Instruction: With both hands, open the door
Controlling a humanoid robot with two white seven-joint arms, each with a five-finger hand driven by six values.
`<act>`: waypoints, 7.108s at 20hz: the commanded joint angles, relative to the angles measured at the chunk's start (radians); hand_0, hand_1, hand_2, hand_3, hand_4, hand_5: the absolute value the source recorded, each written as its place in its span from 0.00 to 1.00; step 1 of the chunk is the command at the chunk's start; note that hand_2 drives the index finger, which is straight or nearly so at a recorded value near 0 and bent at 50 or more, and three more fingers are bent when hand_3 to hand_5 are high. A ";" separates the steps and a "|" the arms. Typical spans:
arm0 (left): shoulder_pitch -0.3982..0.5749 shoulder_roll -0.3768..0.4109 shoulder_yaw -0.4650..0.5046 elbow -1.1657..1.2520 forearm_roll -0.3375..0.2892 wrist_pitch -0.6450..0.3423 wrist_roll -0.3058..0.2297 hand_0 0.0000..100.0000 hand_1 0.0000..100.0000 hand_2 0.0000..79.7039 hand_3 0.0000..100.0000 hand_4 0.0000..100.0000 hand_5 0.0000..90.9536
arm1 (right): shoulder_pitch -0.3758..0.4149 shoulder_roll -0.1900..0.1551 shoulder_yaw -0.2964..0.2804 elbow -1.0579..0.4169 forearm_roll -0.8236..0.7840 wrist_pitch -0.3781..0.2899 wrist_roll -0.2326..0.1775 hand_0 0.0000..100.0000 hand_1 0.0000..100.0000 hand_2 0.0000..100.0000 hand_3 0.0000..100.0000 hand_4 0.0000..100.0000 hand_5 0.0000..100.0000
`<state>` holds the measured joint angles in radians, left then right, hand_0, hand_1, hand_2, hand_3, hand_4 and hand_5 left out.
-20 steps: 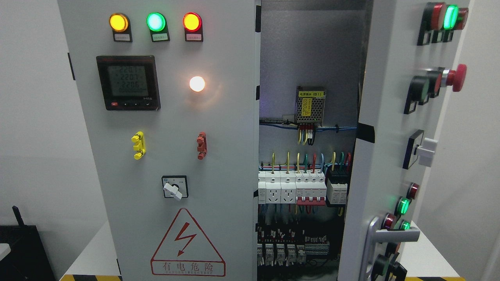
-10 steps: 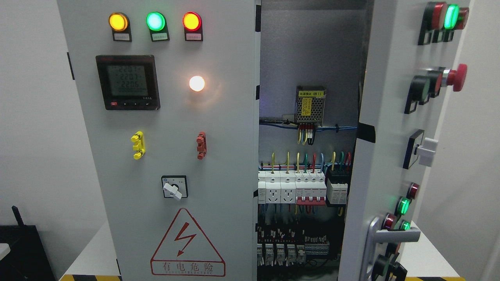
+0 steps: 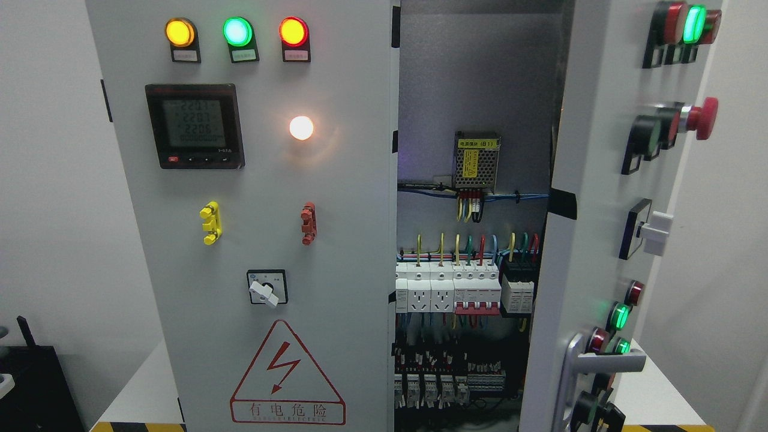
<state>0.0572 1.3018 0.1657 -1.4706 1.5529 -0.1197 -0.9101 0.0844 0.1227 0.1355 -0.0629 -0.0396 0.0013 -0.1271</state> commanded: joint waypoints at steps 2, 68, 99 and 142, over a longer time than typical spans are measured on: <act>-0.751 -0.038 -0.896 -0.099 -0.126 0.035 0.002 0.12 0.39 0.00 0.00 0.00 0.00 | 0.000 0.000 -0.001 0.000 0.000 -0.001 0.000 0.12 0.39 0.00 0.00 0.00 0.00; -1.725 -1.374 -1.376 0.096 0.091 0.290 0.746 0.12 0.39 0.00 0.00 0.00 0.00 | 0.000 0.000 -0.001 0.000 0.000 -0.001 0.000 0.12 0.39 0.00 0.00 0.00 0.00; -1.591 -0.808 -1.422 -0.103 0.108 0.264 0.616 0.12 0.39 0.00 0.00 0.00 0.00 | 0.000 0.000 0.001 0.000 0.000 -0.001 0.000 0.12 0.39 0.00 0.00 0.00 0.00; 0.371 -1.082 0.048 1.299 -1.505 -0.313 0.554 0.12 0.39 0.00 0.00 0.00 0.00 | 0.000 0.000 -0.001 0.000 0.000 -0.001 0.000 0.12 0.39 0.00 0.00 0.00 0.00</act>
<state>0.6425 0.4035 0.2185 -1.0170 0.1583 -0.4348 -0.4252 0.0844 0.1227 0.1355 -0.0629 -0.0399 -0.0006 -0.1270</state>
